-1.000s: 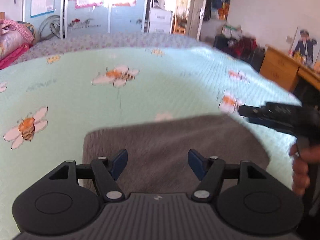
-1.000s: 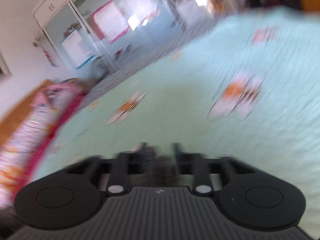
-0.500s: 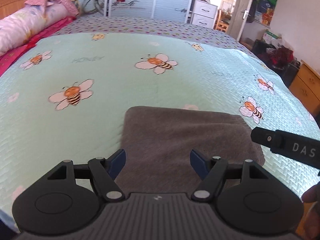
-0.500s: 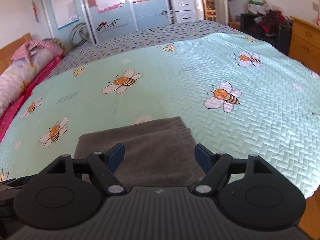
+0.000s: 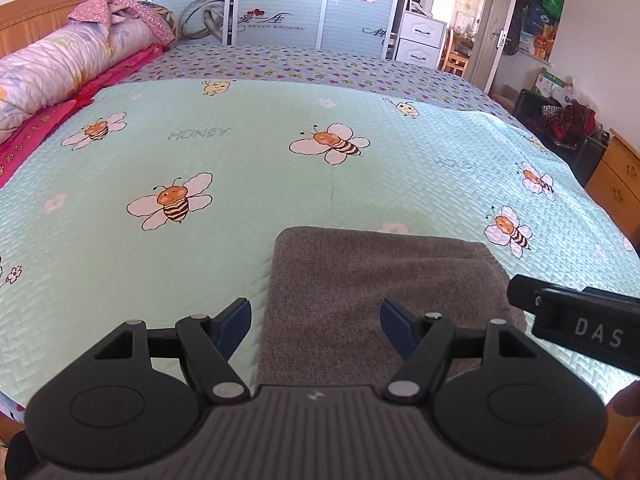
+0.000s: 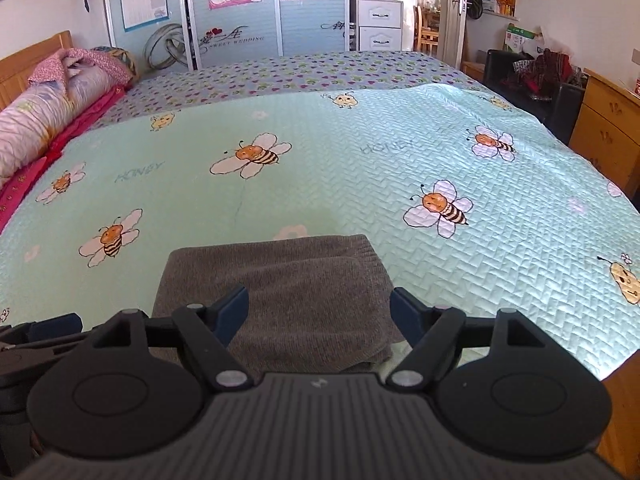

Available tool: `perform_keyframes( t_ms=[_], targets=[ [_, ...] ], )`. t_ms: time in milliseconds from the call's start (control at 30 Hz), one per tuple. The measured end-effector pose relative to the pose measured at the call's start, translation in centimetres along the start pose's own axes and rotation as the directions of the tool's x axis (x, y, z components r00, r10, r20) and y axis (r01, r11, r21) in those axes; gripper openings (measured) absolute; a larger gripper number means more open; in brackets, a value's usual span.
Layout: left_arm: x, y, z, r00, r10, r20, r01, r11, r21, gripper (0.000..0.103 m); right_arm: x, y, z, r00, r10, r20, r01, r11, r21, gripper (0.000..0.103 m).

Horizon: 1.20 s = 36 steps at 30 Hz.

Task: Fold clothes

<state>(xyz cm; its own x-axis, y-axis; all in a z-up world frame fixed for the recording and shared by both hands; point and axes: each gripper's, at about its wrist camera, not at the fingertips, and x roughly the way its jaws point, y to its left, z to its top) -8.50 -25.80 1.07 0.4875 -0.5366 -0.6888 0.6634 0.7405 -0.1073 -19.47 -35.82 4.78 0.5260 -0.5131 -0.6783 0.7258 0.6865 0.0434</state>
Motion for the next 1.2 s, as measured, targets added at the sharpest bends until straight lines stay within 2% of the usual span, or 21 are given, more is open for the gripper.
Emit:
perform_keyframes(
  t_ms=[267,600,1200],
  targets=[
    [0.4,-0.8,0.1,1.0,0.014,-0.028,-0.013,0.999,0.03,0.074,0.6,-0.5,0.4,0.999,-0.03,-0.034,0.03,1.0,-0.003,0.079],
    [2.3,-1.0,-2.7,0.991,0.017,-0.136,-0.01,0.999,0.052,0.074,2.5,0.1,-1.2,0.994,-0.046,-0.101,0.041,0.998,-0.058,0.079],
    [3.1,0.1,-2.9,0.985,0.02,-0.171,-0.016,1.0,0.026,0.074,3.6,1.3,-2.0,0.99,-0.046,-0.131,0.034,0.995,-0.094,0.079]
  ],
)
